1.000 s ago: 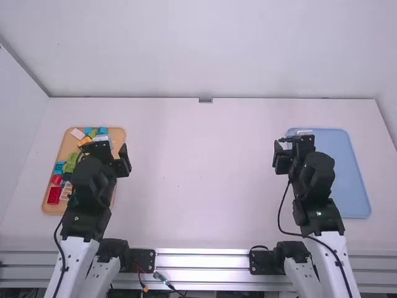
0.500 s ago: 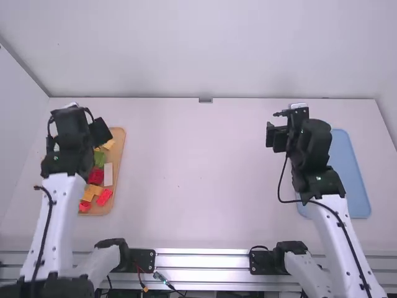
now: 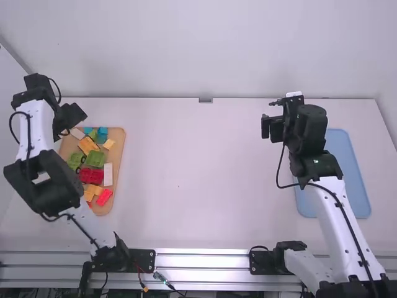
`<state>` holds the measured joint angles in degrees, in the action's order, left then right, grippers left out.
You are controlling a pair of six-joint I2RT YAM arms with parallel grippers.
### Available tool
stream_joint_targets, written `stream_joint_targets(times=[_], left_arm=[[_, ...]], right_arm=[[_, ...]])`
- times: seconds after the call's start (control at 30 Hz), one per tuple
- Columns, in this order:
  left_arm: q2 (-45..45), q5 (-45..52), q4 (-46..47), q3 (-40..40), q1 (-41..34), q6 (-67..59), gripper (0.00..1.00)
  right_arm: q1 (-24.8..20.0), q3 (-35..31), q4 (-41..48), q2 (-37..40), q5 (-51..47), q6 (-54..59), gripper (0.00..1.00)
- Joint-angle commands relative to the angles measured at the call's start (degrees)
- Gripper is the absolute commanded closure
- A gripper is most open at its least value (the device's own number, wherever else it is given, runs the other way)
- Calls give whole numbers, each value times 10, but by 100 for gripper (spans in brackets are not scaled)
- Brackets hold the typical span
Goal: Assemble lego blocks to make yellow taxi
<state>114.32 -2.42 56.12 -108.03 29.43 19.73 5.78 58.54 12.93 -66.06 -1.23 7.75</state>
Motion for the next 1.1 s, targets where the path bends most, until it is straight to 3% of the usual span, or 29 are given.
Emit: stream_joint_targets(times=[0.0, 0.23, 0.33, 0.43, 1.07], left_arm=[[41, 16, 9, -34, -2, -12, 1], [103, 14, 1, -29, -2, -11, 1], [107, 14, -11, -16, -2, -11, 1], [107, 14, -27, 0, -2, -11, 9], [107, 14, -124, 116, -2, -15, 15]], right_arm=[[3, 21, 2, -6, -1, 0, 1], [3, 21, -2, -6, -1, 0, 1], [3, 21, -2, -6, -1, 0, 1], [3, 21, 0, -6, -1, 0, 1], [3, 21, 7, -6, -1, 0, 1]])
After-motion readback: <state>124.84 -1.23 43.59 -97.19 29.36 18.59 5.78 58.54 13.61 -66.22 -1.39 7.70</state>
